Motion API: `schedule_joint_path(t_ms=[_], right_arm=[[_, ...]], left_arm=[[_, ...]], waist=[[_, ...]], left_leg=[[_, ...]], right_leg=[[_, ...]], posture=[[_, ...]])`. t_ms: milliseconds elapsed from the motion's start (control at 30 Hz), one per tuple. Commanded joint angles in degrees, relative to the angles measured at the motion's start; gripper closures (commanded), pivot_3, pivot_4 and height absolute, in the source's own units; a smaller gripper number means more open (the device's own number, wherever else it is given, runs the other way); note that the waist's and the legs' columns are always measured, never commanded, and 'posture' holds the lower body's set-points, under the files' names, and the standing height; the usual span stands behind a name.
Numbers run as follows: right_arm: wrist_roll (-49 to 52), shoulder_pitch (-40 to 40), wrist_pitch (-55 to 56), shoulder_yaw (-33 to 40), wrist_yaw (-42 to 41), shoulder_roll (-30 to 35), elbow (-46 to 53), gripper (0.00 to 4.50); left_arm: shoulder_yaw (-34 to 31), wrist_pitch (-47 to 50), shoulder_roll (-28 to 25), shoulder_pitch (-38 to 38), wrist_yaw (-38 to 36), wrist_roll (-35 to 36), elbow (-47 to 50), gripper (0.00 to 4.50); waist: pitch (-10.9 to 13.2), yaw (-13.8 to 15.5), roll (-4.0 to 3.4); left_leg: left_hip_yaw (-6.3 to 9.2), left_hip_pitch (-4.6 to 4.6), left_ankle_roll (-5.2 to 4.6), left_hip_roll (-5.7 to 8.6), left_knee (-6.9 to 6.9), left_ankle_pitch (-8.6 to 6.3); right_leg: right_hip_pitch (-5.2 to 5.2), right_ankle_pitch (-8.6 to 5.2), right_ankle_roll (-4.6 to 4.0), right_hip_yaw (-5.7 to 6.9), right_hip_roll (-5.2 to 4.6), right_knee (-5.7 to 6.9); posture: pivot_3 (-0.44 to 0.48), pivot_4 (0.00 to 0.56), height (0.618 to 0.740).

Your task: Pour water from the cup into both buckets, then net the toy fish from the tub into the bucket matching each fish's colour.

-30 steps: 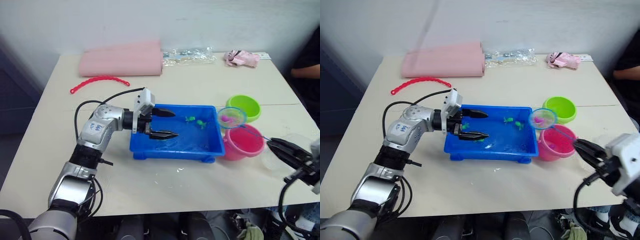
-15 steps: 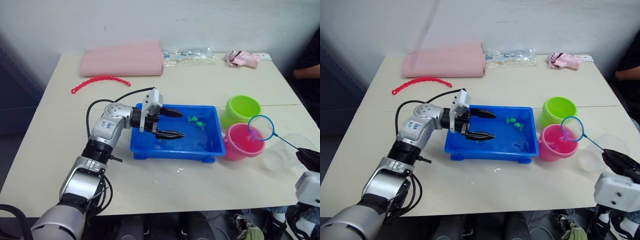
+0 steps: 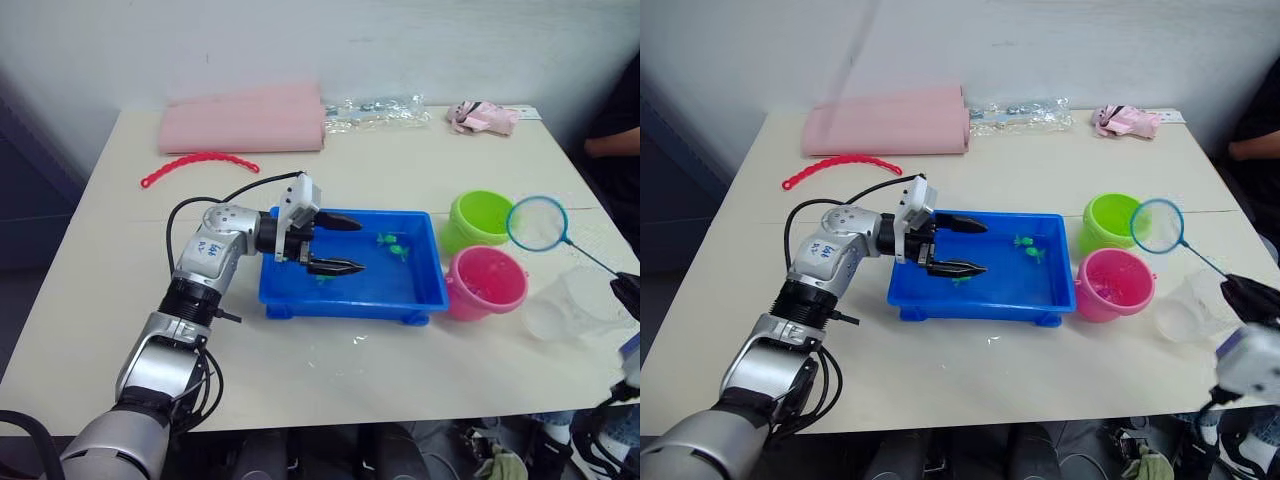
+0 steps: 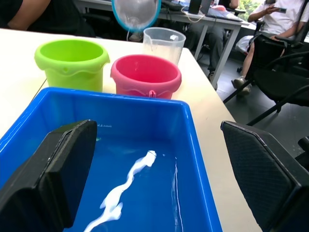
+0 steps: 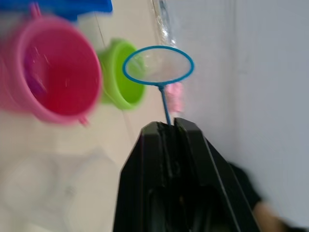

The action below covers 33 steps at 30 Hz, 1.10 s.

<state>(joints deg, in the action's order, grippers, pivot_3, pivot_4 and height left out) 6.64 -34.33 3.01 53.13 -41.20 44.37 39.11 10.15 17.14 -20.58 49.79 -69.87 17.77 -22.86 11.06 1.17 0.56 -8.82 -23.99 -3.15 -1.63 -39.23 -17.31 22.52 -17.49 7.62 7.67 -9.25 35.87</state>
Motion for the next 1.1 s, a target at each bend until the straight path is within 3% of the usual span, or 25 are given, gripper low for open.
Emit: schedule_joint_path(t_ms=[33,100,233,433,633,833,967,1100], right_arm=[[35.9,-0.6,-28.2,-5.0,6.1,2.9,10.9,4.5],[43.7,2.3,-35.5,-6.8,9.4,6.4,11.5,4.5],[61.0,12.9,-48.2,-17.6,20.0,12.4,6.3,4.5],[70.4,24.9,-55.7,-29.9,31.1,10.9,-1.4,4.5],[69.3,36.1,-59.4,-38.2,38.5,4.9,-10.3,4.5],[63.6,41.2,-59.8,-39.9,40.7,2.4,-14.6,4.5],[60.2,42.6,-59.3,-39.3,38.9,1.6,-14.7,4.5],[51.7,39.6,-56.1,-41.3,32.3,6.0,-7.1,4.5]], left_arm=[[-1.7,1.4,-1.6,-2.3,1.7,0.2,4.5,0.03],[-2.2,2.6,-2.5,-3.3,2.6,0.6,6.6,0.03],[-3.6,6.0,-5.3,-6.3,4.6,1.3,12.4,0.03],[-5.4,10.2,-8.0,-9.7,6.9,2.3,19.0,0.03],[-7.1,13.4,-9.0,-12.8,10.2,3.2,24.7,0.03],[-7.8,15.0,-10.2,-14.8,12.0,4.2,27.8,0.03],[-7.9,15.4,-10.6,-14.8,12.3,4.6,28.2,0.03],[-7.5,14.9,-10.3,-14.2,12.1,4.5,27.5,0.03]], waist=[[0.0,0.0,0.0],[0.0,0.0,0.0],[0.0,-0.1,0.05],[0.0,0.3,0.07],[0.0,0.1,0.09],[0.0,0.2,0.09],[0.0,0.1,0.09],[0.0,0.2,0.08]], left_leg=[[0.03,-0.01,-0.01,0.01,0.0,0.0],[0.19,-0.04,-0.03,0.01,-0.03,0.02],[0.24,-0.05,-0.11,0.08,-0.09,0.05],[0.34,-0.16,-0.11,0.17,-0.1,0.09],[0.22,-0.16,-0.16,0.2,-0.1,0.11],[0.19,-0.17,-0.16,0.19,-0.06,0.12],[0.14,-0.17,-0.16,0.19,-0.06,0.12],[0.12,-0.17,-0.16,0.19,-0.04,0.11]], right_leg=[[-0.01,0.0,-0.01,0.03,-0.02,0.0],[-0.07,0.01,-0.07,0.07,-0.11,0.0],[-0.11,0.07,-0.09,0.07,-0.22,-0.01],[-0.12,0.07,-0.08,0.2,-0.23,-0.01],[-0.08,0.11,0.01,0.25,-0.23,0.0],[-0.05,0.11,0.0,0.24,-0.2,-0.02],[-0.04,0.12,0.01,0.22,-0.2,-0.01],[-0.01,0.12,0.01,0.21,-0.18,-0.01]], posture=[[0.0,0.15,0.738],[0.0,0.15,0.738],[0.0,0.15,0.738],[0.0,0.15,0.738],[0.0,0.15,0.738],[0.0,0.15,0.738],[0.0,0.15,0.738],[0.0,0.15,0.738]])
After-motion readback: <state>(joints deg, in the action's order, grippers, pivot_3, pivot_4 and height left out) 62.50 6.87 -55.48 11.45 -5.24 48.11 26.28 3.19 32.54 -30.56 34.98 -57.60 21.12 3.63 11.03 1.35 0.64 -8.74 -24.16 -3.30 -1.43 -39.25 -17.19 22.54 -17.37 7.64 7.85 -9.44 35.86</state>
